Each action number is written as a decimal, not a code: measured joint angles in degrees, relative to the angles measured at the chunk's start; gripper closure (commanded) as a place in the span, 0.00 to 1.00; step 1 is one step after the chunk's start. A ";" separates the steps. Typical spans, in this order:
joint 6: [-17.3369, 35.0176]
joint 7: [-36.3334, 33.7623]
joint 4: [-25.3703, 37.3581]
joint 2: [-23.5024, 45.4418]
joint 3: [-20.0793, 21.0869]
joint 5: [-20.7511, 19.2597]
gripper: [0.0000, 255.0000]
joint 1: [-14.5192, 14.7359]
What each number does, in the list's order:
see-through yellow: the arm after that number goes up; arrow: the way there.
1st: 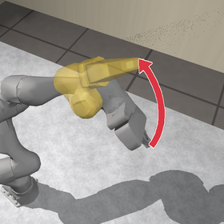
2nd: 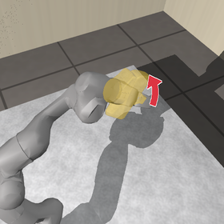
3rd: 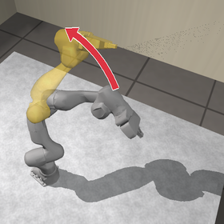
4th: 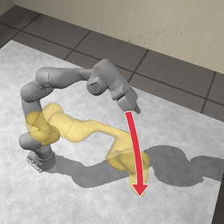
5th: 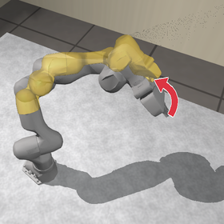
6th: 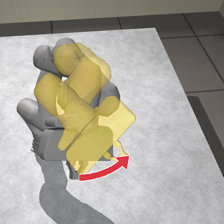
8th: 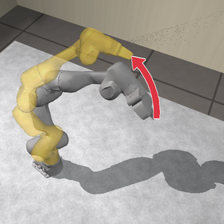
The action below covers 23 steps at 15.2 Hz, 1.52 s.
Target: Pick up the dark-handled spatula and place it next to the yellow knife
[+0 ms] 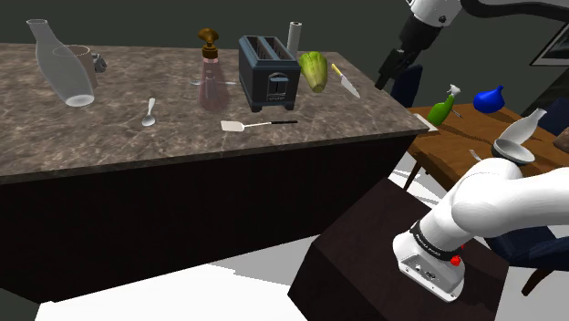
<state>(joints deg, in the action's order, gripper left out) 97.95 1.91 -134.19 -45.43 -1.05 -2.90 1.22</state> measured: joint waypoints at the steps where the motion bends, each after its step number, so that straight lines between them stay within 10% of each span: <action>1: 0.00 0.00 0.00 0.00 0.00 0.00 0.00 0.00; 23: 14.00 33.57 25.82 47.18 -3.21 1.06 0.00 9.62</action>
<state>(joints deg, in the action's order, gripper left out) 111.95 35.48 -108.37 1.75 -4.25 -1.84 10.84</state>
